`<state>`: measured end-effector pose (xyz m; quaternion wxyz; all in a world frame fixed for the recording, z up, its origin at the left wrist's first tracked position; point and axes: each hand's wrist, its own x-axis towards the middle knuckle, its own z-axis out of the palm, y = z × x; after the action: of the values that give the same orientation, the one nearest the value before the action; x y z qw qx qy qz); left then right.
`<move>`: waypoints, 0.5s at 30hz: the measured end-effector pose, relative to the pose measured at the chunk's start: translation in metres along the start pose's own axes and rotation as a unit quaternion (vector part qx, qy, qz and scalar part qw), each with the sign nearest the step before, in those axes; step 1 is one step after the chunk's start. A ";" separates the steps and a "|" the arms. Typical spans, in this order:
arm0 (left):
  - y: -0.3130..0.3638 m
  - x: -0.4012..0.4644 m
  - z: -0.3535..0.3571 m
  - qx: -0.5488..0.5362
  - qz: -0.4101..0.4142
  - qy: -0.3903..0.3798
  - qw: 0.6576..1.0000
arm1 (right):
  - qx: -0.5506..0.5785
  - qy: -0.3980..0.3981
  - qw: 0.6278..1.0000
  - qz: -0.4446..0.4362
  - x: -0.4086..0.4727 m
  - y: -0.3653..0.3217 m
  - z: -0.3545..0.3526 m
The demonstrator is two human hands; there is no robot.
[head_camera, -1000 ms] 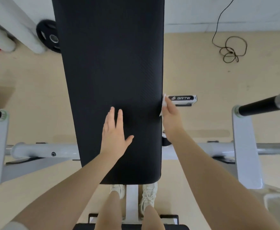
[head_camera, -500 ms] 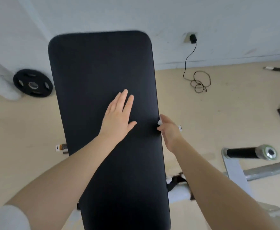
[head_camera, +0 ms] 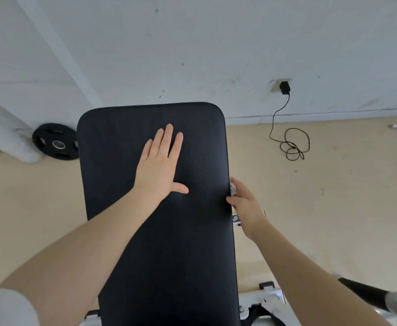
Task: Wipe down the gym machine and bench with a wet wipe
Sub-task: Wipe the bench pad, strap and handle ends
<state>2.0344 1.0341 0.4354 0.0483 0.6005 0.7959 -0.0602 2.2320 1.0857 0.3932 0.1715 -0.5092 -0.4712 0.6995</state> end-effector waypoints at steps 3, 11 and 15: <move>0.002 0.000 -0.006 -0.006 -0.004 -0.017 1.000 | -0.015 -0.007 1.000 0.001 0.019 -0.020 0.001; -0.002 0.006 -0.009 -0.029 -0.001 -0.029 0.999 | -0.163 0.042 0.980 -0.104 0.080 -0.126 0.026; -0.006 0.004 -0.004 -0.054 0.015 -0.025 0.998 | -0.310 0.050 0.939 -0.141 0.090 -0.149 0.040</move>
<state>2.0277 1.0366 0.4385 0.1013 0.6072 0.7875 -0.0314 2.1236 1.2049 0.4691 0.1253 -0.5002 -0.7223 0.4608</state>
